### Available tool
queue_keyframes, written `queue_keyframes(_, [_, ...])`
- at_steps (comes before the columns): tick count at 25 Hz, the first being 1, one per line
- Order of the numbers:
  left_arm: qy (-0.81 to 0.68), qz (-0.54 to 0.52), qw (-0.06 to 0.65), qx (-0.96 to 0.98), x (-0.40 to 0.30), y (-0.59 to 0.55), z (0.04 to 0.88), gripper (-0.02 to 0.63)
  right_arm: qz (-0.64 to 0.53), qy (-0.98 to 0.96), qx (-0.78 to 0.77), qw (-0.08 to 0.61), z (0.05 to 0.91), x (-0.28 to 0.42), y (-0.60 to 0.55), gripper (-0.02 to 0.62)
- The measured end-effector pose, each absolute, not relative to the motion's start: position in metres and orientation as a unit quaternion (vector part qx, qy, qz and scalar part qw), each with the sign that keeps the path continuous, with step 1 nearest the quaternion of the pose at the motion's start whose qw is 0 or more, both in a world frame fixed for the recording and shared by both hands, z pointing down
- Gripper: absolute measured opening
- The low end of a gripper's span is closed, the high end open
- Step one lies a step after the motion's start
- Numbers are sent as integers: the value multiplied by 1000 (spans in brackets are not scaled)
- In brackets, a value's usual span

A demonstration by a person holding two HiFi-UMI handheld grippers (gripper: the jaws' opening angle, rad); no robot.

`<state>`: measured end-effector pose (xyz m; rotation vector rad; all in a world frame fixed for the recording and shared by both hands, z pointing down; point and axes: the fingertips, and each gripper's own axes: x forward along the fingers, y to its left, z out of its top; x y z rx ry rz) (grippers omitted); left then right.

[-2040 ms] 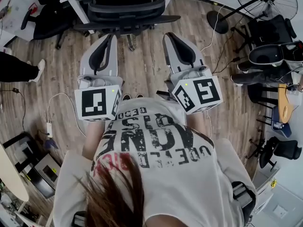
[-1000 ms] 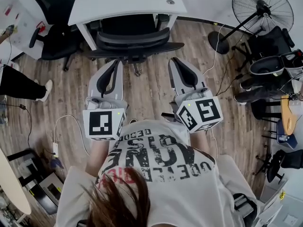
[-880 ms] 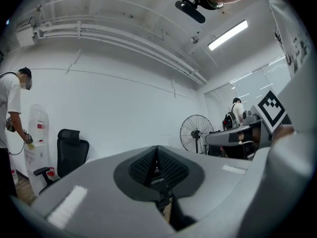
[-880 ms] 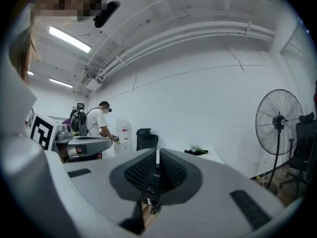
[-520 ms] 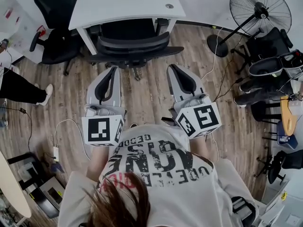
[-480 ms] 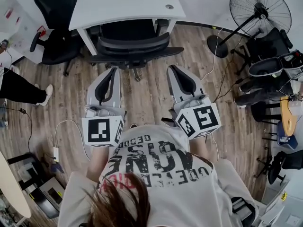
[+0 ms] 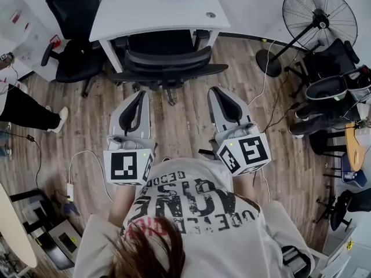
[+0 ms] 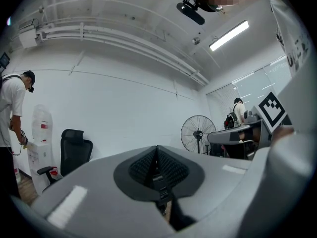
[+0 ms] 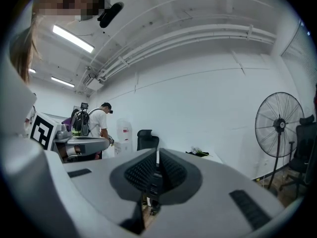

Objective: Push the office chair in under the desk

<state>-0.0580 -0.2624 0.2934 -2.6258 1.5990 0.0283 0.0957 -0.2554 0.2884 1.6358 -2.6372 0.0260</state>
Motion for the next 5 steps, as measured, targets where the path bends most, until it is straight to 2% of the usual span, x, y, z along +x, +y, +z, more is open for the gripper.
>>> queue_keyframes(5, [517,9,37,-855,-61,-257,291,12,10,-846,533,13,289,96,-251,28])
